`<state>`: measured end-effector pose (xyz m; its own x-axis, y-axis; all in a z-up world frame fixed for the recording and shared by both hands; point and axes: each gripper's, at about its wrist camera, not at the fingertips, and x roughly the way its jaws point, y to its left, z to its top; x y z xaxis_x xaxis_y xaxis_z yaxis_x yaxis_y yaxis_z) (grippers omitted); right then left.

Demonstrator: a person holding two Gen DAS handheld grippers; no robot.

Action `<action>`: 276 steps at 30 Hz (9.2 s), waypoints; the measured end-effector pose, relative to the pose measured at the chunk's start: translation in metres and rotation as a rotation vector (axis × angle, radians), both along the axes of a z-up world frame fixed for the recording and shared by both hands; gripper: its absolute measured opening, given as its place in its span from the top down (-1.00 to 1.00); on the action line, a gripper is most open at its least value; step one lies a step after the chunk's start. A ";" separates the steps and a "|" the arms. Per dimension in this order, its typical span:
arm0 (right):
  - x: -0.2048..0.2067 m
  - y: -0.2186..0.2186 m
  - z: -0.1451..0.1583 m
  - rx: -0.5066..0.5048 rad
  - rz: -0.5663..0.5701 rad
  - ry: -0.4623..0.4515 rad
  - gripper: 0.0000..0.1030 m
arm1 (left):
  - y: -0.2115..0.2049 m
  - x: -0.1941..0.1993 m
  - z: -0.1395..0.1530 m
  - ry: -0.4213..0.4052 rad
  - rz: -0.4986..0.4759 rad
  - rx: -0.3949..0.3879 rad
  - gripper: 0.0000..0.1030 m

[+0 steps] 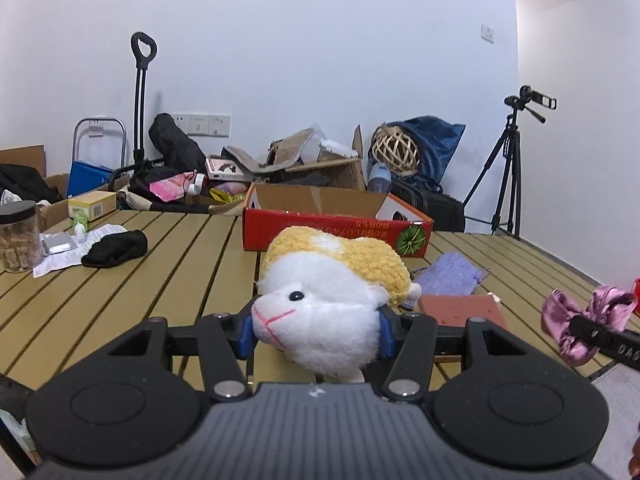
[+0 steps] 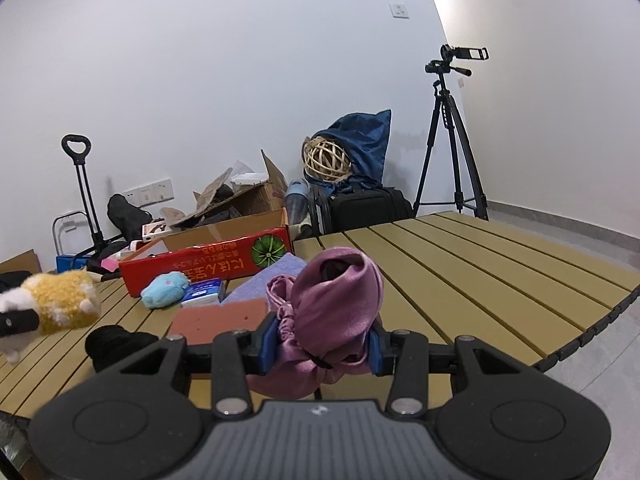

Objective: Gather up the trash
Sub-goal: 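Carry the pink scrunchies and plush sheep down over the black bin with both tools, then open the right tool to drop the scrunchies into the bin while the left tool holds the sheep, then move the left tool over the bin and open it to drop the plush sheep, then raise both tools back toward the items on the table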

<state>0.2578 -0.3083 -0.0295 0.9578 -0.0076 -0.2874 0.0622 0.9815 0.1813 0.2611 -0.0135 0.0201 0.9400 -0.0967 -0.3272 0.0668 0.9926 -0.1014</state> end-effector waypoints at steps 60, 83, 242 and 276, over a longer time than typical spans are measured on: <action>-0.107 0.077 -0.113 -0.152 0.226 0.447 0.19 | 0.073 -0.123 -0.122 0.439 0.085 0.145 -0.07; -0.066 0.128 -0.136 -0.204 0.338 0.534 0.18 | 0.099 -0.104 -0.153 0.572 0.157 0.139 -0.07; -0.024 0.030 -0.100 0.031 0.058 0.474 -1.00 | -0.045 -0.010 -0.141 0.533 -0.066 0.168 -1.00; -0.022 0.053 0.001 -0.013 0.138 -0.014 -1.00 | -0.020 -0.001 -0.033 0.124 0.031 0.094 -1.00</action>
<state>0.2353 -0.2556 -0.0289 0.9540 0.1209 -0.2744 -0.0762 0.9828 0.1681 0.2597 -0.0333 -0.0126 0.8937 -0.0322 -0.4476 0.0290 0.9995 -0.0140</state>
